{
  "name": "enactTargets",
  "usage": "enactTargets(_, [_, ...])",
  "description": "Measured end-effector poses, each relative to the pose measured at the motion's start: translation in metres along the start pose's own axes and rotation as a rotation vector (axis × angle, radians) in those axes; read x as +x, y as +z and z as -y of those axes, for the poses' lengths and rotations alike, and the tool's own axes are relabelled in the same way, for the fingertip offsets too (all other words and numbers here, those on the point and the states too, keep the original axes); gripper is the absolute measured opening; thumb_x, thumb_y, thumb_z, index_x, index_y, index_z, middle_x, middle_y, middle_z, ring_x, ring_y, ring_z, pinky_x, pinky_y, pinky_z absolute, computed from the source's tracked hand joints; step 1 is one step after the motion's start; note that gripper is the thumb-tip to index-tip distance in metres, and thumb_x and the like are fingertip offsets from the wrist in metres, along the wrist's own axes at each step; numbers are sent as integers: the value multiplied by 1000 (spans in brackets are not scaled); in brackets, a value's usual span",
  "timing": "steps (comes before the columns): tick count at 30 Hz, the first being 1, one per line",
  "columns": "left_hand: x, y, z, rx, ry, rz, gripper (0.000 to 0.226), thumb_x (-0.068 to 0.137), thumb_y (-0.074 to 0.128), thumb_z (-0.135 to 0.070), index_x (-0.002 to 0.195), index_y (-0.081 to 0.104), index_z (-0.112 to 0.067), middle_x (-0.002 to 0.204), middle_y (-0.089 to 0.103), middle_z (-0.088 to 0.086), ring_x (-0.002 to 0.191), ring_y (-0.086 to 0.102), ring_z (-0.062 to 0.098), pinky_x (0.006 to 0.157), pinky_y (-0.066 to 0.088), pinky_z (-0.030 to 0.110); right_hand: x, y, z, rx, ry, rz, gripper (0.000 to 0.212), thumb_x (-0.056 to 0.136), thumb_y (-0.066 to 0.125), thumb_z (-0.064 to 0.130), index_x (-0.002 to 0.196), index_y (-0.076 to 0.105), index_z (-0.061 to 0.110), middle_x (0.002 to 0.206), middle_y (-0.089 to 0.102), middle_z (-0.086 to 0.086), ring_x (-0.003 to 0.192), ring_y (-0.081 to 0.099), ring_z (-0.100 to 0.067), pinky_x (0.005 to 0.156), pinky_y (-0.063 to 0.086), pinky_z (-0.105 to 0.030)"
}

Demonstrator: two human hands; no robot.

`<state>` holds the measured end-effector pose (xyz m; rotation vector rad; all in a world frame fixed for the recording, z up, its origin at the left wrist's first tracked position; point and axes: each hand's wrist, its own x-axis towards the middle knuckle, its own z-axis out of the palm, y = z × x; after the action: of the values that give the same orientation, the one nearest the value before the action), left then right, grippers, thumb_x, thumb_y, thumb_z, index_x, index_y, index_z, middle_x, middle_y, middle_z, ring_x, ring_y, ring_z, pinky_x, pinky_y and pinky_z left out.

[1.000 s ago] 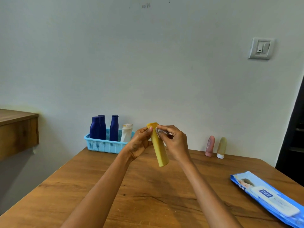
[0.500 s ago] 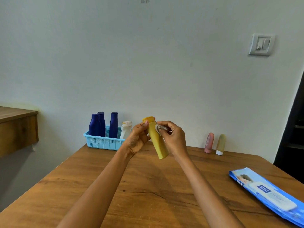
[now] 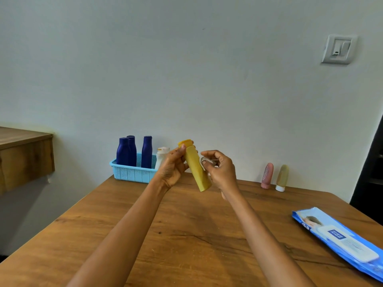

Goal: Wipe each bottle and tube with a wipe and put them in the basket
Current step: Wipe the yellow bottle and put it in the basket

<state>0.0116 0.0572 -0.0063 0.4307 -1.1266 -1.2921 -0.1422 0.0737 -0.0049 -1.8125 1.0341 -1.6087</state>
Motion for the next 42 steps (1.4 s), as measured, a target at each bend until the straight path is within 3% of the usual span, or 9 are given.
enactTargets(4, [1,-4,-7,-20,48,-12,86,40,91,-50,110,62,-9,98,70,7,93,67,18,80,57,31,-1,5,10,-2,-88,68,21,81,71,14,88,64,33,90,65,20,83,60,8,67,47,-8])
enactTargets(9, [1,-15,-8,-27,59,-39,92,36,91,-50,112,61,-10,104,67,10,101,62,24,85,54,37,-7,4,-3,-95,-21,135,25,77,75,19,82,52,25,89,64,1,80,61,-11,65,51,-25])
enactTargets(16, [-2,-3,-4,54,12,10,88,40,90,-52,112,61,-11,104,67,7,95,66,16,80,57,32,-1,0,7,-49,-15,-22,22,77,76,19,84,55,22,85,65,4,79,62,-8,63,48,-20])
enactTargets(21, [-1,-9,-7,22,60,-53,90,37,91,-52,110,61,-10,101,66,7,96,64,17,78,57,31,-4,5,12,-108,-13,178,25,72,77,17,75,52,22,70,57,10,59,51,2,55,42,-20])
enactTargets(25, [-1,-15,-9,27,60,-63,92,35,90,-54,111,61,-11,105,65,7,102,60,21,87,52,37,-5,1,-2,-161,109,200,21,74,71,16,76,51,23,71,51,8,65,48,-8,55,40,-21])
enactTargets(30, [-2,-13,-10,17,59,-56,95,35,90,-54,113,59,-10,107,63,9,104,58,24,92,49,41,-3,-2,-4,-119,101,18,18,79,74,19,87,57,20,83,60,5,74,57,-5,55,43,-10])
enactTargets(35, [-2,-12,-11,19,66,-47,90,36,90,-53,110,61,-11,102,68,6,100,62,20,82,56,34,-3,5,10,-31,-19,118,19,76,76,20,84,59,23,78,62,8,72,58,-2,60,47,-15])
enactTargets(38, [-2,-15,-13,17,74,-46,90,38,90,-53,112,60,-11,105,65,8,104,59,22,87,53,37,-3,6,9,-26,62,201,21,75,74,17,80,56,25,73,57,8,67,55,-4,58,46,-19])
enactTargets(42, [-2,-13,-11,19,63,-27,90,38,90,-53,112,61,-11,106,65,8,106,57,26,90,51,40,-2,2,-6,-60,191,93,17,76,70,14,80,55,20,78,55,2,75,54,-12,62,45,-24])
